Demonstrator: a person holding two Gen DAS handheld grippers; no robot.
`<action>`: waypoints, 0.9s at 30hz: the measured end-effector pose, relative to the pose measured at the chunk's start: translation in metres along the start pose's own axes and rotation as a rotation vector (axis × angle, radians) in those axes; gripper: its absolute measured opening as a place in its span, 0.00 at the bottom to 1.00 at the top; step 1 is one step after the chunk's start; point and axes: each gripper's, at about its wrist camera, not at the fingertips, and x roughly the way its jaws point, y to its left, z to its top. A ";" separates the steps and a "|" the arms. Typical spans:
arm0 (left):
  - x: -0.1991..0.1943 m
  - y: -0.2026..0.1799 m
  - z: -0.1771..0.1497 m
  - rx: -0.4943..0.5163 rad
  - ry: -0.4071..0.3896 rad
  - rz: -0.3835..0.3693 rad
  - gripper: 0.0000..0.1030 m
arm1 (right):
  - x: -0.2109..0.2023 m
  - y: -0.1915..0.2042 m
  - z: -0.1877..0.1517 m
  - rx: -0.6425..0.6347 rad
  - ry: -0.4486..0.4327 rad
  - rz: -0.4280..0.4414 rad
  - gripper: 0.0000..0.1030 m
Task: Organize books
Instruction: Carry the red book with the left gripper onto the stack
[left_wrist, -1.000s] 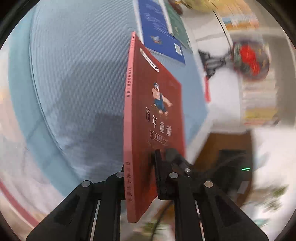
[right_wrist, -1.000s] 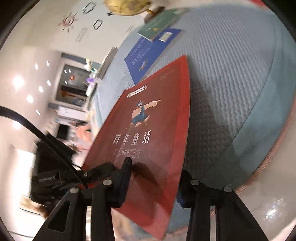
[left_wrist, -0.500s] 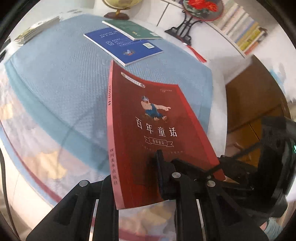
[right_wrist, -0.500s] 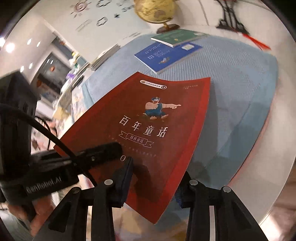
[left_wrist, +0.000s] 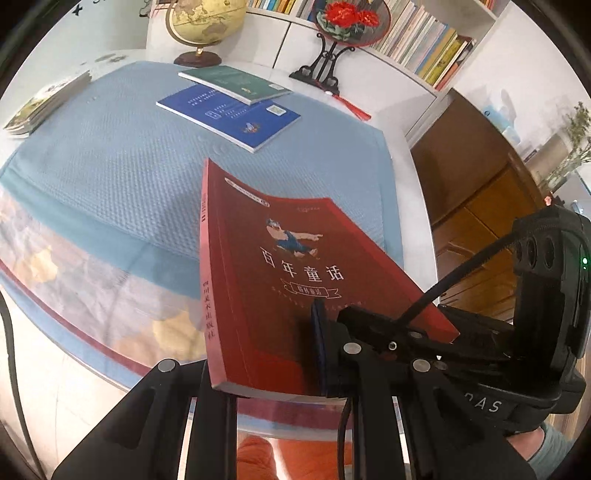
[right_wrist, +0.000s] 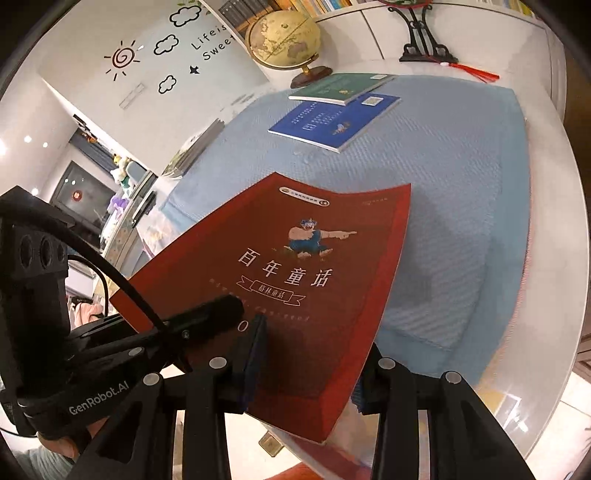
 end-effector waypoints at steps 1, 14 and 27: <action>-0.003 0.003 0.001 -0.005 -0.003 -0.006 0.15 | -0.001 0.003 0.001 0.001 -0.002 -0.004 0.37; -0.027 0.103 0.065 -0.007 -0.035 -0.025 0.15 | 0.058 0.081 0.070 -0.075 -0.049 0.011 0.37; -0.062 0.240 0.180 -0.082 -0.089 0.043 0.15 | 0.154 0.178 0.201 -0.159 -0.091 0.121 0.38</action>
